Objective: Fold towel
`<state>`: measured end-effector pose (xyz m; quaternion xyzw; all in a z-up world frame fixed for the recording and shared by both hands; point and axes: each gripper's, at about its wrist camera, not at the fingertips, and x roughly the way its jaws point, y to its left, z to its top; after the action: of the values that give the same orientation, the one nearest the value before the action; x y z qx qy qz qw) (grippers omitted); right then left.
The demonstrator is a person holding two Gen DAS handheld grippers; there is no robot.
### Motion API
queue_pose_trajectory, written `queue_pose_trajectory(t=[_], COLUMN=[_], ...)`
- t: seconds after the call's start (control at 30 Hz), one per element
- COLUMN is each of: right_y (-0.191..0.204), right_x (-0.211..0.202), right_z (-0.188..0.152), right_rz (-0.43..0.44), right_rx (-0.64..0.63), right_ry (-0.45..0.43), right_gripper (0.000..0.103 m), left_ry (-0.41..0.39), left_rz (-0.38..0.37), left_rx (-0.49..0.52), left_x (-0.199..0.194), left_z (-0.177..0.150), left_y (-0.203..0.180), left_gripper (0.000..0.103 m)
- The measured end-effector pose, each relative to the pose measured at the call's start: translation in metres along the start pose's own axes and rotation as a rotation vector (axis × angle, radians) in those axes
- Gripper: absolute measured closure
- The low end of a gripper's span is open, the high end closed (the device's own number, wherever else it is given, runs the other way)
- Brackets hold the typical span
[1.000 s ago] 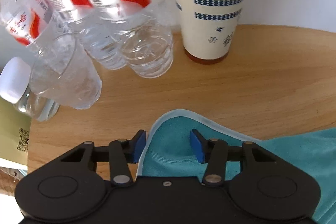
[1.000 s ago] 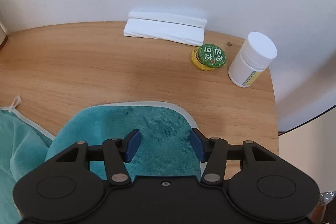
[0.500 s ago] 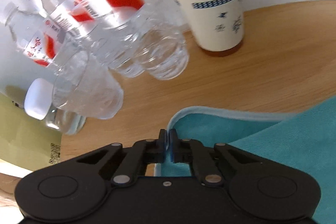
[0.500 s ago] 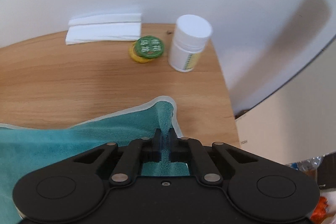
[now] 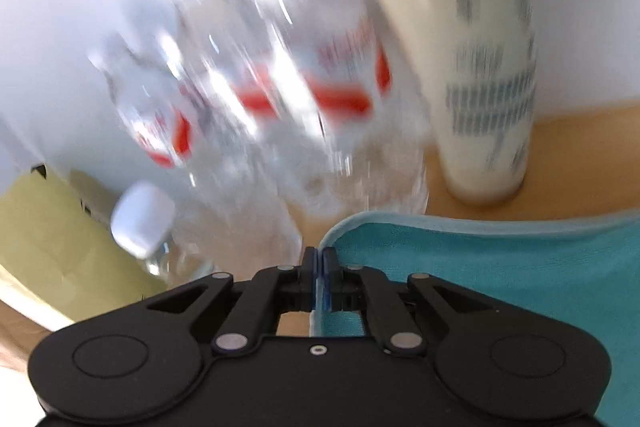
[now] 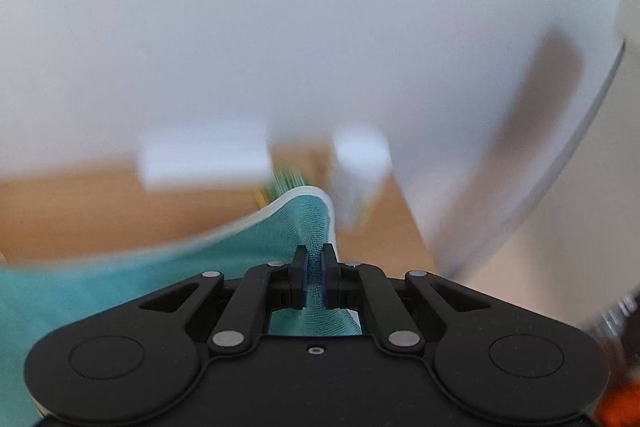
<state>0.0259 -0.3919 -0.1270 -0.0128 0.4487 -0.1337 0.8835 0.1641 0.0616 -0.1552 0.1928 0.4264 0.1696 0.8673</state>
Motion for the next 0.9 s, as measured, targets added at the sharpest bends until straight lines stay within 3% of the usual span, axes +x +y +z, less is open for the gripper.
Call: queue_pose_trajectory(t=[0.1,0.13,0.23,0.27,0.4,0.47,0.6,0.73,0.9], right_y=[0.009,0.01,0.008,0.006,-0.007,-0.014,-0.017,-0.007,-0.014], right_x=[0.012,0.012,0.006,0.001,-0.036,-0.05,-0.071,-0.074,-0.069], right_z=[-0.001,-0.002,0.001,0.001,-0.015,-0.032,-0.07,-0.113,-0.124], right_rz=[-0.115,-0.128,-0.114,-0.099,-0.058,0.004,0.095,0.093,0.085], right_rx=[-0.07,-0.082,-0.099,-0.094,-0.108,-0.106,-0.119,-0.137,-0.072], right_ry=[0.038,0.029,0.009,0.017,0.004,0.073,0.202,0.272,0.269], right_gripper=[0.072,0.068,0.061,0.061,0.06,0.06,0.06,0.061,0.06], left_ry=[0.029,0.049,0.08,0.079,0.102,0.128,0.184,0.242,0.227], left_rz=[0.07,0.085,0.061,0.046,-0.036,-0.077,-0.171,-0.228,-0.218], left_rx=[0.046,0.047,0.014,0.008,-0.008,-0.023,0.018,0.08,0.13], left_x=[0.003,0.005,0.002,-0.003,-0.027,-0.034,-0.063,-0.081,-0.104], left_z=[0.0,0.002,0.0,-0.001,-0.016,-0.03,-0.069,-0.115,-0.136], left_y=[-0.008,-0.007,0.003,0.007,0.023,0.029,0.029,0.021,0.012], left_gripper=[0.096,0.093,0.057,0.055,0.054,0.049,0.049,0.049,0.048])
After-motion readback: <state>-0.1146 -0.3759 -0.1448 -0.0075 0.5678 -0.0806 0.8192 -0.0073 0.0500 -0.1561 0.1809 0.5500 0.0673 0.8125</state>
